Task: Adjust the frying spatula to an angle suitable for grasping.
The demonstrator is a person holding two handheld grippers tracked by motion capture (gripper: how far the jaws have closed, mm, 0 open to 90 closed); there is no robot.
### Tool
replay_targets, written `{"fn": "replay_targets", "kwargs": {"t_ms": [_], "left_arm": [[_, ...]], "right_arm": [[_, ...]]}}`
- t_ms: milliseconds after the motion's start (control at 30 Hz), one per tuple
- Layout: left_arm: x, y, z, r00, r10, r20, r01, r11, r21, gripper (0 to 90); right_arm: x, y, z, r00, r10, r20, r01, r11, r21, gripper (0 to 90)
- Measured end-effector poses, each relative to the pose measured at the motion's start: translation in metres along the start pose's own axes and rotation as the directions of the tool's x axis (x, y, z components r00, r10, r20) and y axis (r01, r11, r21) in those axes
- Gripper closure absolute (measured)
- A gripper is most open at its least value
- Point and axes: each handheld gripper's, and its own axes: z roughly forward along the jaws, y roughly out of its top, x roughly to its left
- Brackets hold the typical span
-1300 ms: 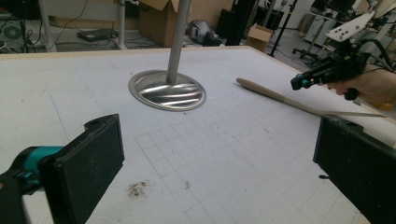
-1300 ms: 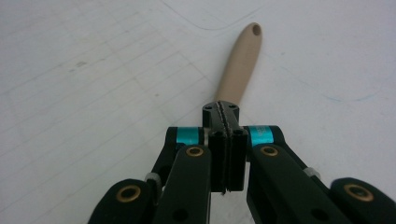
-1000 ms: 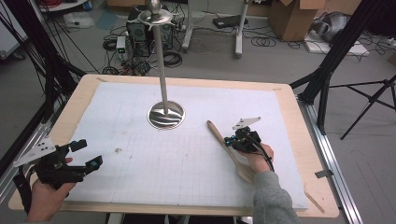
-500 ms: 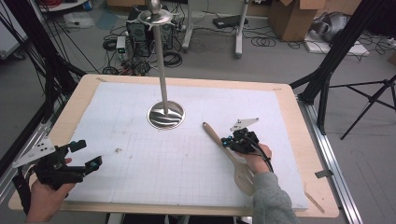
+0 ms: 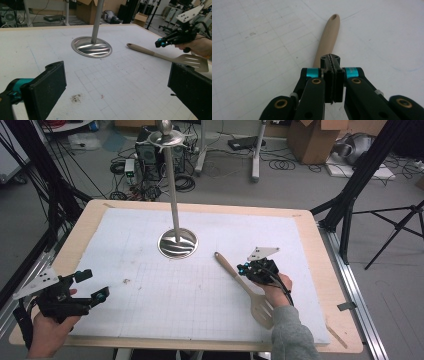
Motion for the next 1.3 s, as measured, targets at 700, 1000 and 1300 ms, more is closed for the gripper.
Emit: {"fn": "replay_targets", "kwargs": {"t_ms": [700,1000,1300], "left_arm": [[0.002,-0.001,0.012,0.9995,-0.012,0.029,0.012,0.9999,0.004,2.1],[0.005,-0.004,0.017,0.9991,-0.025,0.033,0.024,0.9995,0.018,2.1],[0.003,-0.005,0.015,0.9993,-0.020,0.030,0.020,0.9997,0.016,2.1]], "right_arm": [[0.027,-0.013,-0.067,0.9692,0.200,0.144,-0.153,0.947,-0.283,36.3],[0.034,-0.017,-0.076,0.9749,0.222,0.006,-0.204,0.905,-0.374,23.3],[0.042,-0.014,-0.065,0.9815,0.191,-0.009,-0.183,0.927,-0.328,23.3]]}}
